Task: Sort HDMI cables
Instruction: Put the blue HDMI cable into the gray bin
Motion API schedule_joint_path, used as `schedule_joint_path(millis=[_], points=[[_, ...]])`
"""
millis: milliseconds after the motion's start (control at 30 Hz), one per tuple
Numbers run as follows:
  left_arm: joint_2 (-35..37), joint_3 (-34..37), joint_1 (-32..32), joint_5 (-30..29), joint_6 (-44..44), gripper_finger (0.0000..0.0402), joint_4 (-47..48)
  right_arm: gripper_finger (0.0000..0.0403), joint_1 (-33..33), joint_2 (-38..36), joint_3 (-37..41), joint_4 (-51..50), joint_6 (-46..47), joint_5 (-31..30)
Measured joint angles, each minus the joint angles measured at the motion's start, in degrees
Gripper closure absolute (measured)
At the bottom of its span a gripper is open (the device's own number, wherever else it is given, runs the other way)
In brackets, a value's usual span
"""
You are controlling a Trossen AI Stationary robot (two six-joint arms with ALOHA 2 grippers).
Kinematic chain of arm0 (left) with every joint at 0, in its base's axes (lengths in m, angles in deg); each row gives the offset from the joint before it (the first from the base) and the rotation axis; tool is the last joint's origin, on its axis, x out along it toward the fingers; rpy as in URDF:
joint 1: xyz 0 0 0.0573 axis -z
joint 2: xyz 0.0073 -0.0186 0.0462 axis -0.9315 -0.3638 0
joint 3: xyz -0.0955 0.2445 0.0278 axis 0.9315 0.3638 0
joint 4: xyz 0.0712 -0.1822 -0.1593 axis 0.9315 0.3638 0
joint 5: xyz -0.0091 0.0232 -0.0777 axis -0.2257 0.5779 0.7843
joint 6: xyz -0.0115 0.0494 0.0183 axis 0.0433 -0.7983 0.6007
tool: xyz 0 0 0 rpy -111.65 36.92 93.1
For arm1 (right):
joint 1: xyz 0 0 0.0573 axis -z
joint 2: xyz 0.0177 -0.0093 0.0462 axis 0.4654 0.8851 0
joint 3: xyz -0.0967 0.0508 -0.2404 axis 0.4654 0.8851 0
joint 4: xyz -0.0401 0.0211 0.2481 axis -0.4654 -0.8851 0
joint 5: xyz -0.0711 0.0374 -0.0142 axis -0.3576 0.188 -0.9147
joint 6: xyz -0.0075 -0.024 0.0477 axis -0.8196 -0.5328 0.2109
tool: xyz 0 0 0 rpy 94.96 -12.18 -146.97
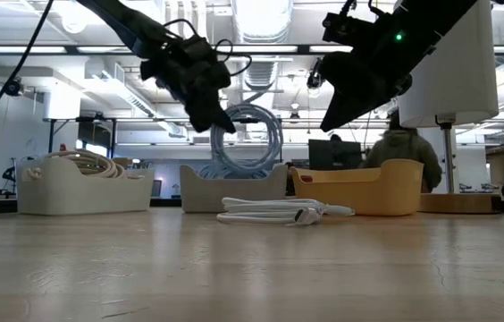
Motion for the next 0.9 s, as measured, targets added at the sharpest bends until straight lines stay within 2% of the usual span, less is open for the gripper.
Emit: schedule_joint_path(millis=[500, 767, 900], points=[[0.0, 5.9, 0.0, -4.9, -0.7, 0.0354, -4.9, 0.0252, 0.0, 0.0, 0.0, 0.2, 0.0, 0.0], [0.0, 6.6, 0.0, -5.6, 0.5, 0.0320, -6.0, 0.0260, 0.0, 0.0, 0.0, 1.4, -0.2, 0.0], [0.0, 6.2, 0.0, -11.1, 0.6, 0.0295, -6.1, 0.0264, 0.0, 0.0, 0.0, 1.4, -0.2, 0.0]])
